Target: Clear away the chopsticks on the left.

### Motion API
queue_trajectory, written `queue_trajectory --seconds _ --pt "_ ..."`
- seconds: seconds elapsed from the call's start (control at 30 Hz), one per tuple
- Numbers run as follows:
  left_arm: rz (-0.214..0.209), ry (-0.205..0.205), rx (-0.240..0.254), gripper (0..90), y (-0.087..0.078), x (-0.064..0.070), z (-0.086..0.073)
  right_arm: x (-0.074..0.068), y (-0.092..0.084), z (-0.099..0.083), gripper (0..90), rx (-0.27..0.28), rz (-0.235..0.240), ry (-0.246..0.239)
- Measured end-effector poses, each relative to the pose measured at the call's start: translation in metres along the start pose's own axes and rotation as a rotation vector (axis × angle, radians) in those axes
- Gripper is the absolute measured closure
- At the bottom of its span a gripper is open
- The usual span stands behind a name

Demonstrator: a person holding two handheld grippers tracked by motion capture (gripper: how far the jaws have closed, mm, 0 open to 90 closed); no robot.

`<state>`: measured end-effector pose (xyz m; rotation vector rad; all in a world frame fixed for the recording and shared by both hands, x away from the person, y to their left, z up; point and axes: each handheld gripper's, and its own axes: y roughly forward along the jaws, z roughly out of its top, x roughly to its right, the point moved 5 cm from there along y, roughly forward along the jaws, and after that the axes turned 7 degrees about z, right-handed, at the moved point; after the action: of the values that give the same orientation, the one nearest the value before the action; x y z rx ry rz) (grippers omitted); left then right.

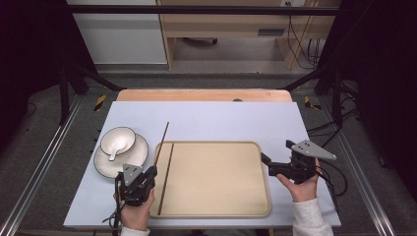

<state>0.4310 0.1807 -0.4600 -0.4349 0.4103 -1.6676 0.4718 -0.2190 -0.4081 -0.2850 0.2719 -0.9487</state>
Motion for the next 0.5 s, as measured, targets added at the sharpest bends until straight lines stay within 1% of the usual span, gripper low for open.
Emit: queue_trajectory --seconds 0.1,0.27,0.37,0.4,0.5 --pt "0.004 -0.004 0.0 84.2 0.002 0.004 -0.004 0.0 0.0 0.0 1.8 0.0 0.001 0.0" --pt "0.021 -0.033 -0.008 84.2 0.005 0.007 -0.016 0.0 -0.001 0.0 1.8 0.004 0.002 0.0" --pt "0.035 -0.026 -0.002 84.2 0.006 0.008 -0.023 0.0 0.0 0.0 1.8 0.001 0.003 0.0" --pt "0.036 -0.029 -0.004 84.2 0.006 0.008 -0.026 0.0 0.001 0.0 1.7 -0.004 0.003 -0.004" --pt "0.045 -0.019 -0.019 84.2 0.009 0.009 -0.033 0.0 0.001 0.0 1.7 -0.003 0.001 -0.004"
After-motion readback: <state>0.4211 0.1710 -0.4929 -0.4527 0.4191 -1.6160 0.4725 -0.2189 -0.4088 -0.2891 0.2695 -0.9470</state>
